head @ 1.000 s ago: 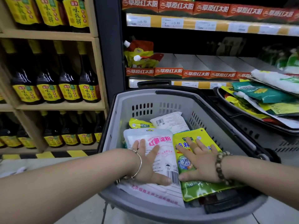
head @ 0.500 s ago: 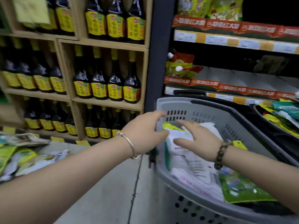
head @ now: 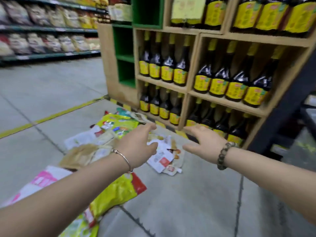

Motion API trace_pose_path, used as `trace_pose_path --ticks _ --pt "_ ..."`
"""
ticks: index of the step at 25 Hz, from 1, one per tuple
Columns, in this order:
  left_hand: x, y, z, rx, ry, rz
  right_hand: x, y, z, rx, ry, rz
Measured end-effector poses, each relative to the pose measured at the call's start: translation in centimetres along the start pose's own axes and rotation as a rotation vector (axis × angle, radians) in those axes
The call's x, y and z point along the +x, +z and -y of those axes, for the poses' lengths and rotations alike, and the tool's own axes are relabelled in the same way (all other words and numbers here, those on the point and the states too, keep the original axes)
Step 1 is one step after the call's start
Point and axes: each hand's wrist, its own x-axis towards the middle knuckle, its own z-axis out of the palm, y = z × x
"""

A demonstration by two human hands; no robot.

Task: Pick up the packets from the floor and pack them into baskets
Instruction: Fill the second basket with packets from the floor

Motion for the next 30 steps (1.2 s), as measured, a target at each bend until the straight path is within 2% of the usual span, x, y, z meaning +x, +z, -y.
trace_pose_path --ticks 4,7,11,14,20,25,27,30 --pt "-2.8 -1.1 7.6 0.063 -0.110 0.029 3.5 4.2 5.6 -0.132 -0.058 0.089" --pt "-4.1 -0.7 12.1 0.101 -0.204 0.081 5.3 7.1 8.0 -0.239 -0.131 0.224" --pt "-4.8 1.3 15.9 0.169 -0.287 0.183 6.2 11.0 8.6 -0.322 -0.154 0.396" --pt "-5.1 3.8 18.2 0.266 -0.323 0.335 6.8 13.6 7.1 -0.326 -0.105 0.485" --pt "-5.7 10.7 20.7 0.510 -0.319 0.586 12.6 20.0 2.5 -0.131 0.182 0.485" --pt "-5.1 17.2 20.8 0.600 -0.440 0.770 17.8 25.3 -2.1 0.102 0.437 0.405" --pt "-4.4 19.0 21.1 0.662 -0.461 0.768 19.2 27.0 -3.6 0.126 0.494 0.342" --pt "-3.9 20.2 21.9 0.714 -0.442 0.681 20.7 28.6 -4.6 0.139 0.543 0.291"
